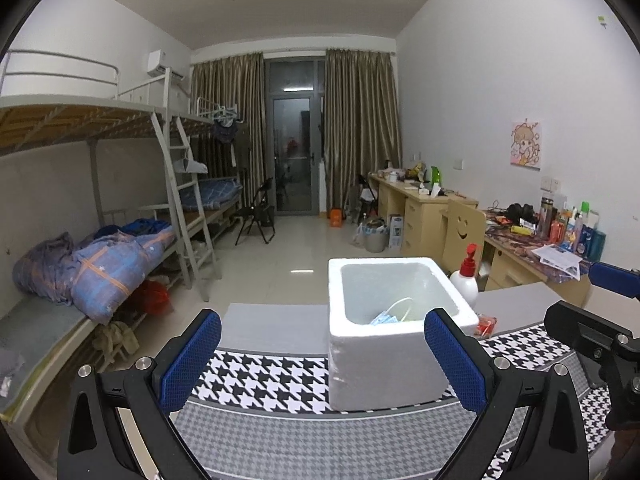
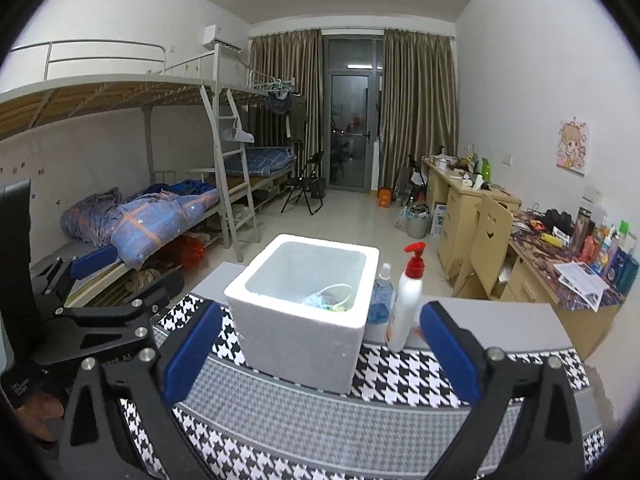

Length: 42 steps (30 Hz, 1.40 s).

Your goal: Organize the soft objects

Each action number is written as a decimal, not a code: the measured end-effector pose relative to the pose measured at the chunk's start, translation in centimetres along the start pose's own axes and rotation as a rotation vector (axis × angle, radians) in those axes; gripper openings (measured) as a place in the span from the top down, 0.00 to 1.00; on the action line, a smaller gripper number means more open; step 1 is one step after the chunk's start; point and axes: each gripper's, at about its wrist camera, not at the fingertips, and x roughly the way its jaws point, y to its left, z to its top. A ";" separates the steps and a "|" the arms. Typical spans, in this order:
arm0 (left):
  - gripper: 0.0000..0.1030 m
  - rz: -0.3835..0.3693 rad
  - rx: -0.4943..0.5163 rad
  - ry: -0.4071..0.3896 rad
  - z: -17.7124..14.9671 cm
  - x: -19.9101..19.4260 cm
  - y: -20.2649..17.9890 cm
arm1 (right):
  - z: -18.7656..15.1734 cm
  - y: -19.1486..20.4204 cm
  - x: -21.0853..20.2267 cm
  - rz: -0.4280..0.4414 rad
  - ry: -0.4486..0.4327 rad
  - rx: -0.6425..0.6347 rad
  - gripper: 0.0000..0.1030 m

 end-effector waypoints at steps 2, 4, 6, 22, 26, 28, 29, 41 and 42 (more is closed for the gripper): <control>0.01 -0.010 0.011 -0.007 -0.1 -0.8 -0.4 | -0.2 0.4 -0.7 -0.017 -0.008 -0.005 0.02; 0.01 -0.021 0.011 -0.017 -0.2 -1.6 -0.6 | -0.6 0.6 -1.7 -0.027 -0.022 -0.015 0.02; 0.01 -0.027 0.011 -0.021 -0.3 -2.2 -0.8 | -1.1 0.8 -2.5 -0.030 -0.031 -0.014 0.02; 0.01 -0.074 0.016 -0.090 -4.5 -8.9 -2.0 | -5.0 2.4 -7.7 -0.037 -0.127 -0.035 0.02; 0.01 -0.060 0.027 -0.113 -5.7 -9.8 -2.3 | -6.6 2.5 -8.3 -0.039 -0.146 -0.014 0.02; 0.01 -0.060 0.024 -0.123 -6.4 -10.0 -2.3 | -7.5 2.3 -8.4 -0.040 -0.150 -0.002 0.02; 0.01 -0.059 0.023 -0.126 -6.7 -10.0 -2.3 | -7.9 2.2 -8.5 -0.044 -0.156 0.003 0.02; 0.01 -0.048 -0.005 -0.162 -9.9 -10.1 -2.0 | -11.4 1.4 -8.2 -0.151 -0.195 0.039 0.02; 0.01 -0.038 -0.006 -0.166 -10.2 -10.1 -2.0 | -11.7 1.3 -8.2 -0.158 -0.196 0.043 0.02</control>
